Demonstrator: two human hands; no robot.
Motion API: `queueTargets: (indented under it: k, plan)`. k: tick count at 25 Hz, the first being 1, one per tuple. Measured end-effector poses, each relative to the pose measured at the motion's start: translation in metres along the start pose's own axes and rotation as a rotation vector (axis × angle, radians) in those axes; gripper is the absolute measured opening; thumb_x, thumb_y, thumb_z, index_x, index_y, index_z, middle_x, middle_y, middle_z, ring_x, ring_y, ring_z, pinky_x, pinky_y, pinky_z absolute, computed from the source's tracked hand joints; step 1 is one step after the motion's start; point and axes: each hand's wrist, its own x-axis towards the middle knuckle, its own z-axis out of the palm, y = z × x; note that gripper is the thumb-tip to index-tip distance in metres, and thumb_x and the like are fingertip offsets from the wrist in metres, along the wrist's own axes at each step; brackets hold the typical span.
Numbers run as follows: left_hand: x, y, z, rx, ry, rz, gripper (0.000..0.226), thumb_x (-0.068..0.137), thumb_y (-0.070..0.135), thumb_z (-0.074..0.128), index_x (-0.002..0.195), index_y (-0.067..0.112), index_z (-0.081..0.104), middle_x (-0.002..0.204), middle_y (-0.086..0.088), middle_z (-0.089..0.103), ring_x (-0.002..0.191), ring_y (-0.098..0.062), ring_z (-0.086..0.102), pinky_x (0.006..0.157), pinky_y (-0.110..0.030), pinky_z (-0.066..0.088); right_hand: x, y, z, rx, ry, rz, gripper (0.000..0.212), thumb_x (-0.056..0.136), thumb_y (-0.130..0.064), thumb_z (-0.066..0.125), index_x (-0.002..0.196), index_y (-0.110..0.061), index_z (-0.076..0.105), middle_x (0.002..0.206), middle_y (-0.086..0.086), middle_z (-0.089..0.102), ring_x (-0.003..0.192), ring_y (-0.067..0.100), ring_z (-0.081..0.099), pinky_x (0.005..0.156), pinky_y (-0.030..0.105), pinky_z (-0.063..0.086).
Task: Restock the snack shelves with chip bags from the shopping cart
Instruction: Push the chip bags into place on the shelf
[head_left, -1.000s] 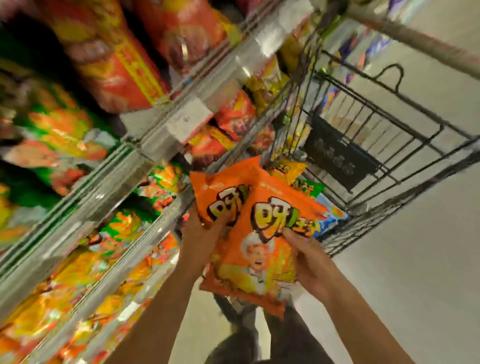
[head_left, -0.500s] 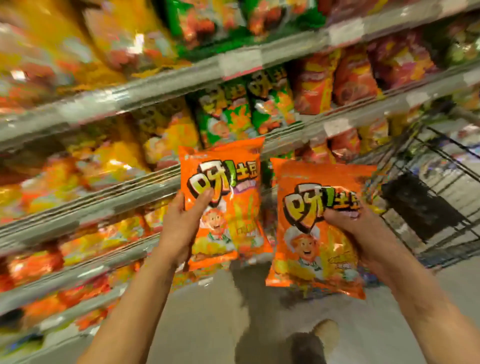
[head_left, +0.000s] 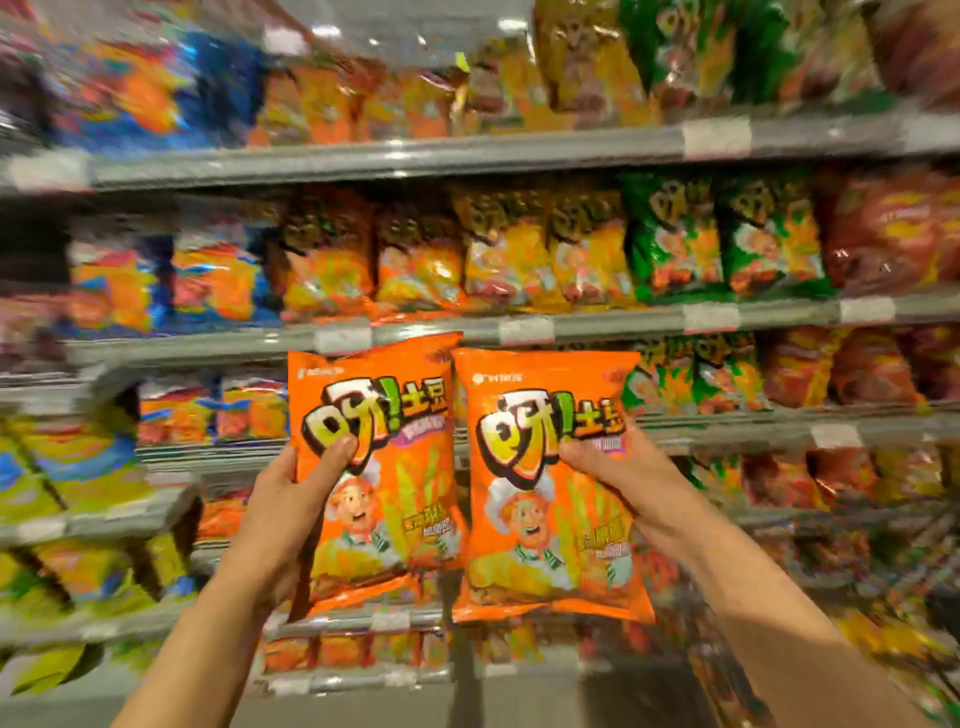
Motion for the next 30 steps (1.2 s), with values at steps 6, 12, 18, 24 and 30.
queueTargets:
  k: [6,12,18,24,30]
  plan:
    - [-0.025,0.034,-0.057,0.022,0.105,0.128,0.064,0.058,0.076,0.080,0.112,0.043,0.072,0.114,0.012,0.076,0.107,-0.007,0.071,0.096,-0.041,0.051,0.004,-0.016,0.056,0.001,-0.211,0.027,0.053,0.071,-0.010,0.080,0.121,-0.011,0.065,0.111,0.017,0.076,0.092,0.027,0.075,0.071,0.034,0.061]
    - [-0.027,0.047,-0.073,0.023,0.079,0.131,0.054,0.064,0.073,0.078,0.111,0.046,0.072,0.113,0.016,0.076,0.105,-0.001,0.070,0.095,-0.038,0.051,0.001,-0.026,0.078,-0.048,-0.169,0.054,0.077,0.052,-0.027,0.100,0.121,-0.020,0.066,0.114,0.020,0.075,0.102,0.040,0.073,0.079,0.046,0.061]
    - [0.018,0.086,-0.054,0.060,0.037,0.159,0.047,0.067,0.056,0.072,0.107,0.031,0.075,0.098,0.019,0.078,0.087,0.007,0.071,0.074,-0.020,0.049,0.016,-0.080,0.081,-0.277,-0.055,-0.048,0.093,0.040,-0.049,0.096,0.126,-0.036,0.059,0.111,-0.006,0.078,0.101,0.015,0.074,0.095,0.045,0.053]
    - [0.118,0.182,-0.040,0.167,0.024,0.419,0.018,0.078,0.058,0.067,0.085,0.045,0.077,0.082,0.020,0.077,0.077,0.005,0.071,0.074,-0.023,0.050,0.105,-0.167,0.080,-0.298,-0.095,-0.330,0.078,0.050,-0.038,0.096,0.121,-0.030,0.066,0.111,0.004,0.078,0.101,0.024,0.075,0.088,0.045,0.057]
    - [0.243,0.304,-0.023,0.200,0.123,0.657,0.023,0.073,0.064,0.064,0.085,0.047,0.076,0.078,0.018,0.077,0.066,0.007,0.067,0.068,-0.025,0.049,0.251,-0.267,0.109,-0.192,-0.164,-0.598,0.053,0.072,-0.027,0.081,0.122,-0.018,0.066,0.112,0.015,0.076,0.097,0.032,0.075,0.070,0.035,0.062]
